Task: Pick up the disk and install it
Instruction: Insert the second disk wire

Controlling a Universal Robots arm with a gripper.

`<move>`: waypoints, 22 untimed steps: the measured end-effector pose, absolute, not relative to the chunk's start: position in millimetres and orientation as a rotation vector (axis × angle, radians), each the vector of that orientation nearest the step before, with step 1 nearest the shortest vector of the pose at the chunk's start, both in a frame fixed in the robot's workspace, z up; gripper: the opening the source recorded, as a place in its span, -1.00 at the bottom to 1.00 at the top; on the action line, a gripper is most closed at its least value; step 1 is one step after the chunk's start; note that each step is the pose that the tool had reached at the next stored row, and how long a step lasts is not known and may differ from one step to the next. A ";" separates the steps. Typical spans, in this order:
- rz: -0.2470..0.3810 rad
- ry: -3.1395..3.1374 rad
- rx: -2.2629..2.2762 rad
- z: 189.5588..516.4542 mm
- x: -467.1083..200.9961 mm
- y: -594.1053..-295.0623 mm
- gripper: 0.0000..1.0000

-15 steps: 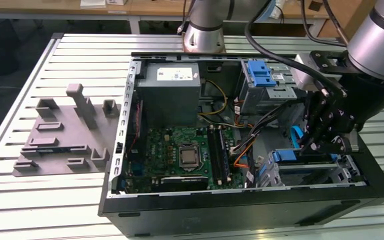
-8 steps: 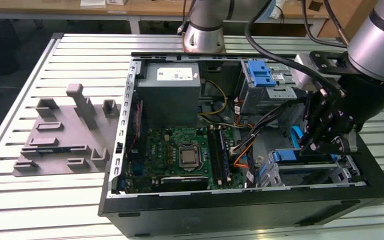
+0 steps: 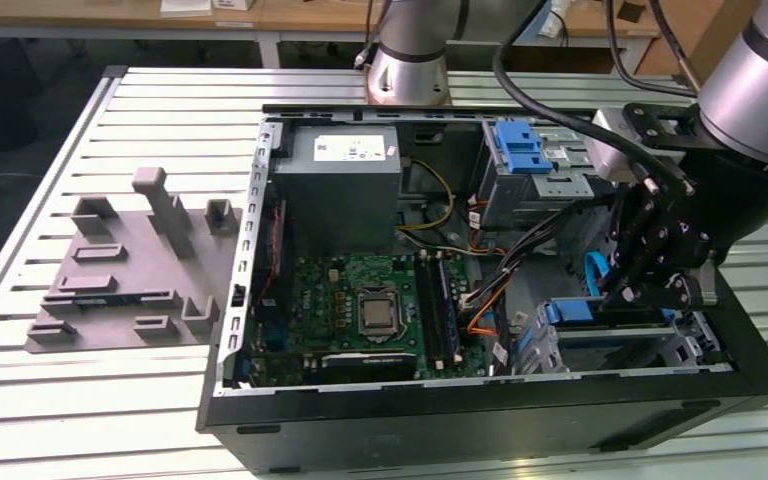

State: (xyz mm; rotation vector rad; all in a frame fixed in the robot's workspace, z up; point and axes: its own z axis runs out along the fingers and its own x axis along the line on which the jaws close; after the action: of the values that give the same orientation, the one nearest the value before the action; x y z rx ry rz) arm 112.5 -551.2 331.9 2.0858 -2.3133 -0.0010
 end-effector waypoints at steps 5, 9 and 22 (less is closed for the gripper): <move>-0.001 -2.313 2.086 330.9 112.6 -551.9 -0.53; -0.001 -2.313 2.086 329.9 112.7 -552.8 -0.53; -0.002 -2.313 2.086 328.5 112.9 -555.5 -0.53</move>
State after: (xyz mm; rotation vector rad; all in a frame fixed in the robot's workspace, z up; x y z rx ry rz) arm 112.9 -555.5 328.5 2.0860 -2.3135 -0.0016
